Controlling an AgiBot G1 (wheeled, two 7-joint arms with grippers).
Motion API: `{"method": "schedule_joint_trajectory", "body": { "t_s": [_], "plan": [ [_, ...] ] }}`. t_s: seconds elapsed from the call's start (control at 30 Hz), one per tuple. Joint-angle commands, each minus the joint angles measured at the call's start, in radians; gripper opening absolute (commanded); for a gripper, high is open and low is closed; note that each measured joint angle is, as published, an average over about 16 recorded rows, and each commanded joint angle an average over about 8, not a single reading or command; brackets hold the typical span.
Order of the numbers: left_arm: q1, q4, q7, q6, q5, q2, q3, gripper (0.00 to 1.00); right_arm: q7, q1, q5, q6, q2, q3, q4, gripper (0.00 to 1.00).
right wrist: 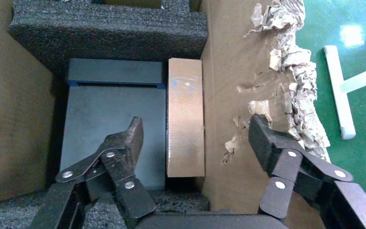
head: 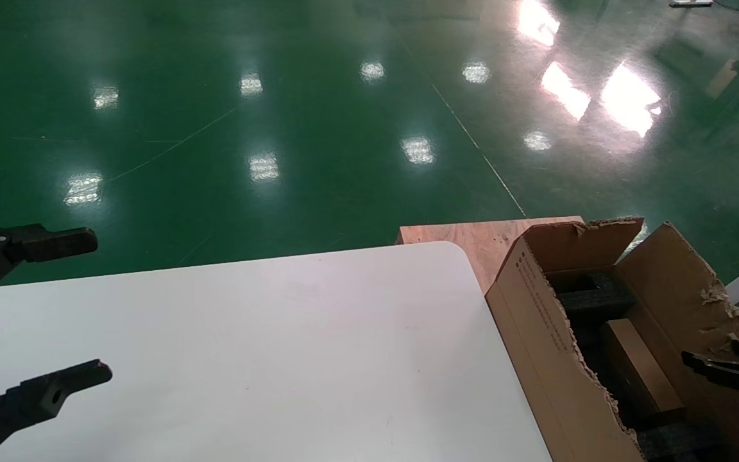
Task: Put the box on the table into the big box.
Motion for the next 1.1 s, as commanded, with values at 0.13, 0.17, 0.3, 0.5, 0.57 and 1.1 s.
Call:
{"method": "schedule_joint_trajectory", "body": {
  "t_s": [0.13, 0.17, 0.3, 0.5, 0.57, 1.1],
  "plan": [
    [0.0, 0.0, 0.0, 0.0, 0.0, 0.0, 0.0, 1.0, -0.013, -0.006, 0.006, -0.008, -0.011, 0.034, 0.036, 1.0],
    [0.0, 0.0, 0.0, 0.0, 0.0, 0.0, 0.0, 1.0, -0.02, -0.006, 0.008, -0.011, -0.017, 0.047, 0.053, 1.0],
    [0.0, 0.0, 0.0, 0.0, 0.0, 0.0, 0.0, 1.0, -0.045, -0.004, 0.014, -0.015, -0.042, 0.1, 0.123, 1.0],
    [0.0, 0.0, 0.0, 0.0, 0.0, 0.0, 0.0, 1.0, -0.071, 0.003, 0.011, -0.015, -0.075, 0.182, 0.236, 1.0],
    [0.0, 0.0, 0.0, 0.0, 0.0, 0.0, 0.0, 1.0, -0.076, 0.004, 0.006, -0.013, -0.085, 0.207, 0.28, 1.0],
    [0.0, 0.0, 0.0, 0.0, -0.001, 0.0, 0.0, 1.0, -0.121, -0.025, -0.058, 0.079, -0.249, 0.303, 0.491, 1.0]
  ]
}}
